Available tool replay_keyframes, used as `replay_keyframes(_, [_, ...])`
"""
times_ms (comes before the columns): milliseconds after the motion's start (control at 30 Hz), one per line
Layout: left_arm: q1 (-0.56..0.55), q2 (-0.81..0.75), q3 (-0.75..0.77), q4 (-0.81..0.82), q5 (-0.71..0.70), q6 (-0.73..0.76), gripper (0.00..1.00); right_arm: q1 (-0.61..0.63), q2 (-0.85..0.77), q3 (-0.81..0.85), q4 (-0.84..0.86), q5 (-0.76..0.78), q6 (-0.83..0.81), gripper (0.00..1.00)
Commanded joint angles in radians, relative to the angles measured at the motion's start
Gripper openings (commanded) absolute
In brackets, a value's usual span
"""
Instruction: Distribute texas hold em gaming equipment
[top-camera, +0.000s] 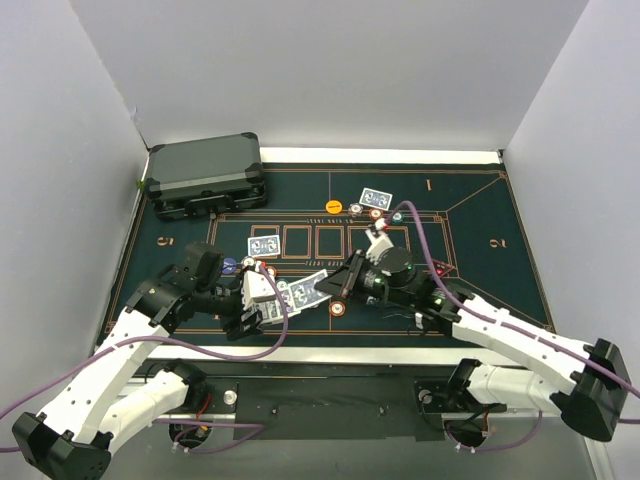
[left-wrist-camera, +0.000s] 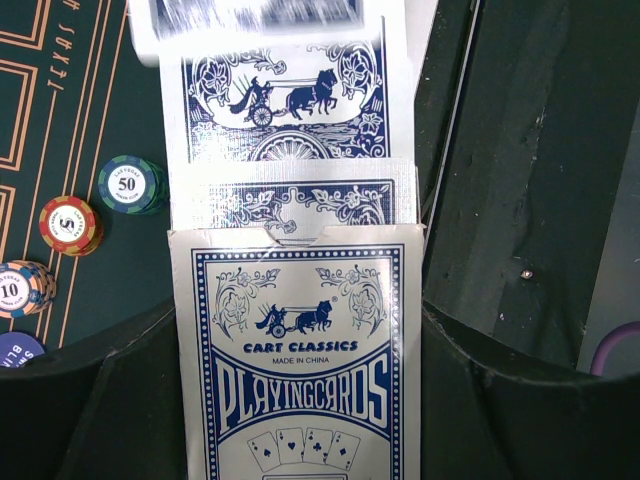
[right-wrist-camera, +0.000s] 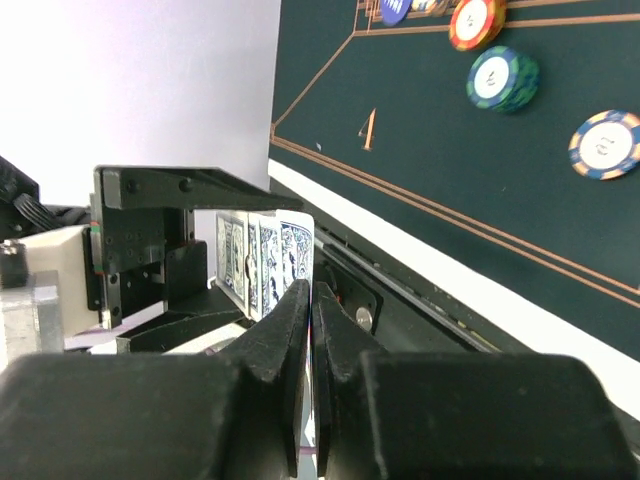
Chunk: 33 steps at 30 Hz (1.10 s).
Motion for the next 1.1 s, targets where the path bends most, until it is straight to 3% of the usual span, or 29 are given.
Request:
replay_keyframes(0, [-0.006,-0.003,0.036,0.024,0.021,0.017,0.00,-0.086,-0.101,-0.036,-0.054,0.011,-0.015,0.00])
replay_keyframes(300, [-0.006,-0.006,0.036,0.023,0.024,0.019,0.00,-0.289,-0.207,-0.106,-0.172,-0.052,-0.076,0.00])
replay_keyframes(567, [-0.006,-0.011,0.041,0.014,0.027,0.020,0.00,-0.542,-0.092,-0.221,-0.211,-0.018,-0.205,0.00])
replay_keyframes(1067, [-0.006,-0.019,0.035,0.006,0.022,0.025,0.00,-0.643,0.204,-0.139,-0.040,0.042,-0.269,0.00])
